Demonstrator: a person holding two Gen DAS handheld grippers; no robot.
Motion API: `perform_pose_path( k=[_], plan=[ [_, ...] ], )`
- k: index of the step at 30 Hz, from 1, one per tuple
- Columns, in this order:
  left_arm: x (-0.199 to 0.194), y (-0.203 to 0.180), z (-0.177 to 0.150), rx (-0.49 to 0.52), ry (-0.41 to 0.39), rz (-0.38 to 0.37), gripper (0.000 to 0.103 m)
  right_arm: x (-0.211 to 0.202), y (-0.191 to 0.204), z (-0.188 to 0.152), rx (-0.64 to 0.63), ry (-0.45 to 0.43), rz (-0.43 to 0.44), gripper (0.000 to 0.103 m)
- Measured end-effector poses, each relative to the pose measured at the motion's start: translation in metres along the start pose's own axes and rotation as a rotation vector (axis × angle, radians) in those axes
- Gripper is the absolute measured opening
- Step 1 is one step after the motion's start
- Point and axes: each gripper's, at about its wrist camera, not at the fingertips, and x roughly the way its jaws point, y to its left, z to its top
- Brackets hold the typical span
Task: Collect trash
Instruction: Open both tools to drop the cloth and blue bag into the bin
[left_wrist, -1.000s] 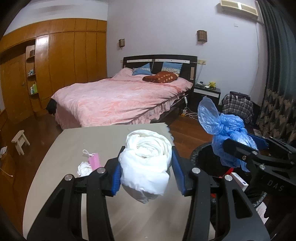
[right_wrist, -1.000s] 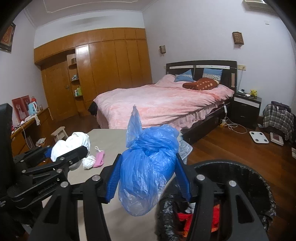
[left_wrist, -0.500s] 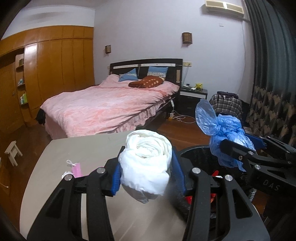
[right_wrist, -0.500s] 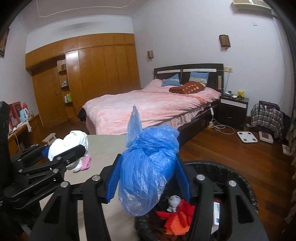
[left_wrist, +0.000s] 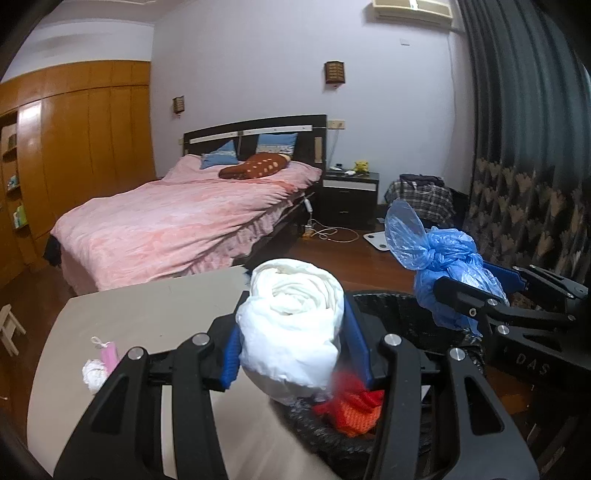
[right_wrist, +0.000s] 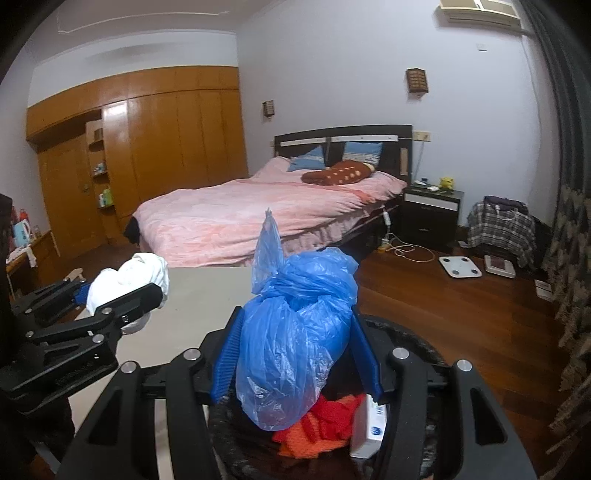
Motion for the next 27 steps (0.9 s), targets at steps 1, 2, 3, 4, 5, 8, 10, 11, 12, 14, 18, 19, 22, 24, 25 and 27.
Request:
perform_pose_path(
  k=[1, 2, 3, 4, 5, 8, 10, 11, 12, 14, 18, 19, 22, 24, 25, 27],
  plan=[
    [0.002, -0.004, 0.0, 0.006, 0.0, -0.007, 0.047, 0.001, -0.006, 0.001, 0.005, 0.001, -0.008, 0.055],
    [0.004, -0.008, 0.001, 0.011, 0.0, -0.013, 0.047, 0.0, -0.009, 0.0, 0.009, 0.0, -0.016, 0.055],
    [0.006, -0.011, 0.001, 0.016, 0.001, -0.021, 0.047, 0.0, -0.014, -0.001, 0.012, 0.0, -0.026, 0.055],
    [0.009, -0.015, 0.001, 0.021, 0.002, -0.028, 0.047, 0.0, -0.017, -0.002, 0.014, 0.001, -0.033, 0.055],
    [0.012, -0.019, 0.001, 0.025, 0.002, -0.035, 0.047, 0.001, -0.022, -0.001, 0.018, 0.003, -0.039, 0.055],
    [0.02, -0.028, -0.001, 0.031, 0.002, -0.053, 0.047, 0.004, -0.031, -0.002, 0.021, 0.01, -0.059, 0.055],
    [0.029, -0.033, -0.003, 0.03, 0.012, -0.073, 0.047, 0.006, -0.036, -0.005, 0.021, 0.017, -0.071, 0.055],
    [0.033, -0.036, -0.004, 0.031, 0.013, -0.082, 0.047, 0.007, -0.039, -0.006, 0.022, 0.021, -0.078, 0.055],
    [0.036, -0.037, -0.005, 0.033, 0.014, -0.087, 0.047, 0.009, -0.043, -0.008, 0.025, 0.027, -0.085, 0.055],
    [0.043, -0.042, -0.007, 0.036, 0.018, -0.102, 0.047, 0.011, -0.049, -0.01, 0.032, 0.034, -0.096, 0.055],
    [0.061, -0.05, -0.013, 0.049, 0.032, -0.128, 0.047, 0.018, -0.058, -0.017, 0.04, 0.05, -0.12, 0.055],
    [0.066, -0.052, -0.014, 0.052, 0.036, -0.13, 0.047, 0.02, -0.06, -0.018, 0.042, 0.055, -0.123, 0.055],
    [0.08, -0.056, -0.018, 0.053, 0.055, -0.143, 0.047, 0.027, -0.064, -0.022, 0.046, 0.072, -0.134, 0.055],
    [0.087, -0.059, -0.019, 0.06, 0.064, -0.148, 0.047, 0.032, -0.067, -0.024, 0.048, 0.083, -0.138, 0.055],
    [0.091, -0.06, -0.02, 0.063, 0.066, -0.149, 0.047, 0.034, -0.067, -0.026, 0.049, 0.088, -0.14, 0.055],
    [0.098, -0.063, -0.021, 0.064, 0.074, -0.156, 0.048, 0.039, -0.069, -0.029, 0.05, 0.098, -0.142, 0.056]
  ],
)
